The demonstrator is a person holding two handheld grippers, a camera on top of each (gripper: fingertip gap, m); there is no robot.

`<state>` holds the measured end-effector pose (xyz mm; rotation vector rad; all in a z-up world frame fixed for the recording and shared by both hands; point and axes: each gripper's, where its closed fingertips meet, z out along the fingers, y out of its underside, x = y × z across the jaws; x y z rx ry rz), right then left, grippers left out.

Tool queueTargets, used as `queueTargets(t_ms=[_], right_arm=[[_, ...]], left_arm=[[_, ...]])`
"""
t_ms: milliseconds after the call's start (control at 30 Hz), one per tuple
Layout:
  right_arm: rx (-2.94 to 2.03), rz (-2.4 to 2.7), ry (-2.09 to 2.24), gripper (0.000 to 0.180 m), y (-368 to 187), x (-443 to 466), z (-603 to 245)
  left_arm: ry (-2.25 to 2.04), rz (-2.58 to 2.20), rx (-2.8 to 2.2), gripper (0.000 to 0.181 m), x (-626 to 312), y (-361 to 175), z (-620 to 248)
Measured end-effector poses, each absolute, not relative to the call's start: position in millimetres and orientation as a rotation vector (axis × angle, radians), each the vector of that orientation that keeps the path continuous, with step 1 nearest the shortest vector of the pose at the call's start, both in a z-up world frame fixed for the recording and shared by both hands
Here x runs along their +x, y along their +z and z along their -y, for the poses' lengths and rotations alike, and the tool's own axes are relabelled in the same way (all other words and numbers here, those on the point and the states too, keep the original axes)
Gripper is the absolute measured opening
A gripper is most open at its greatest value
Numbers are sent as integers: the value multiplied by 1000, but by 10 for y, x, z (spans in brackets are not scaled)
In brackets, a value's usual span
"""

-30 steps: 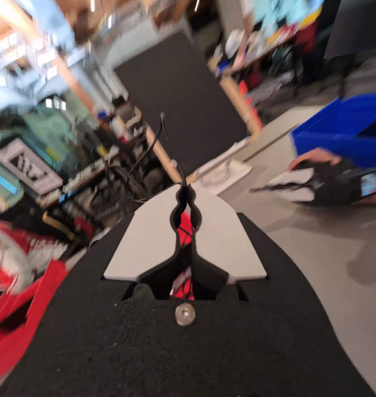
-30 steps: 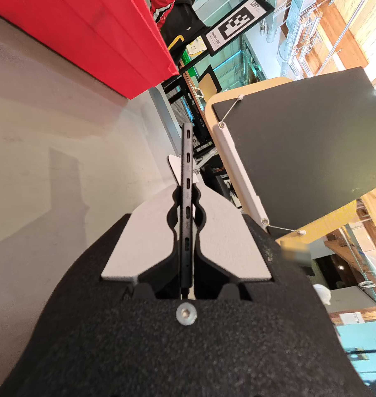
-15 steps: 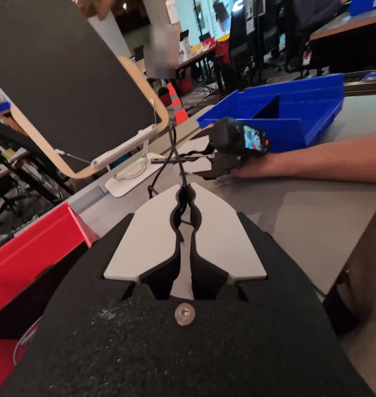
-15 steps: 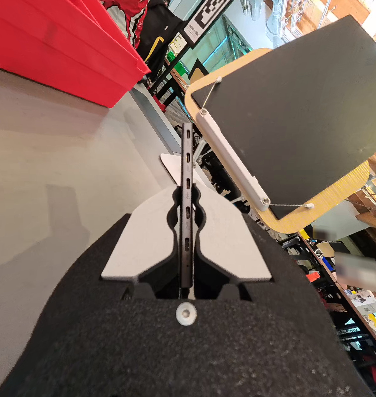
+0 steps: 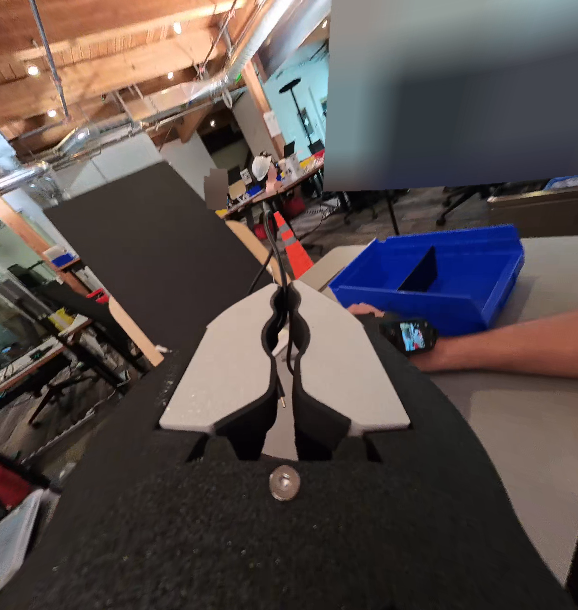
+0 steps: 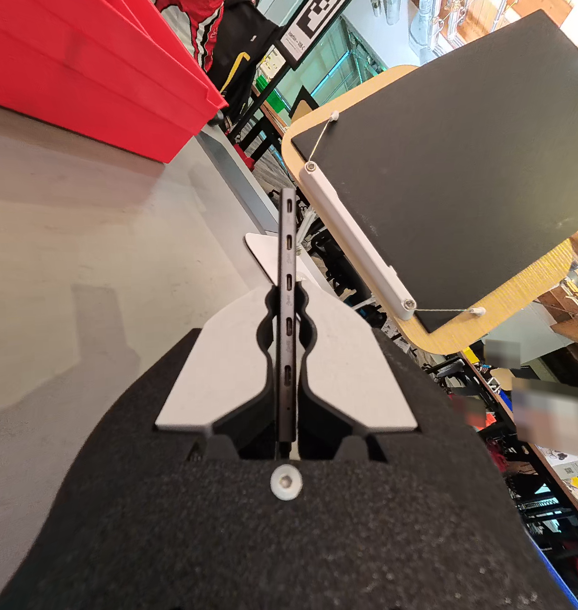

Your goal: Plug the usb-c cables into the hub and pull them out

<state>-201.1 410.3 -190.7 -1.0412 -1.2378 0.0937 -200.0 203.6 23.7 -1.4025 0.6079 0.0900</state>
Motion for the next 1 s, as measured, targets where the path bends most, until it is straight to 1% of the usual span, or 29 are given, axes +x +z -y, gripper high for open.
queueTargets(t_ms=[167, 233, 300, 400, 500, 567, 633, 700, 833, 900, 933, 1000], right_arm=[[-1052, 1230, 98, 9, -1905, -1995, -4129], [-1054, 1229, 100, 9, -1908, -2001, -4131], [-1054, 1225, 103, 9, -1900, -1995, -4125], [-1058, 1214, 111, 9, -1883, -1982, -4129], [-1066, 1208, 121, 9, -1879, -1976, -4139], [-1065, 1210, 120, 9, -1885, -1978, -4138], [-1061, 1215, 117, 9, -1891, -1982, -4129], [-1057, 1221, 115, 9, -1897, -1992, -4115], [-1057, 1229, 115, 9, -1915, -1998, -4098], [-1060, 1230, 116, 9, -1921, -1999, -4096], [-1061, 1229, 115, 9, -1921, -1996, -4099], [-1062, 1226, 114, 9, -1918, -1984, -4104]], left_arm=[[133, -642, -1286, 2, -1919, 734, -1886], [154, -651, -1295, 2, -1946, 758, -1902], [159, -663, -1330, 2, -1993, 628, -1956], [122, -812, -1447, 2, -1978, 57, -2033], [33, -1003, -1706, 2, -2051, -842, -2040], [-67, -1132, -1773, 2, -1999, -1371, -1899], [-55, -1254, -1809, 2, -1967, -1839, -1764], [6, -1363, -1832, 2, -1963, -2186, -1652], [35, -1471, -1895, 4, -1985, -2535, -1443], [26, -1452, -1954, 20, -2030, -2583, -1367], [3, -1429, -1977, 25, -2047, -2578, -1320], [-55, -1333, -2019, 26, -2099, -2518, -1245]])
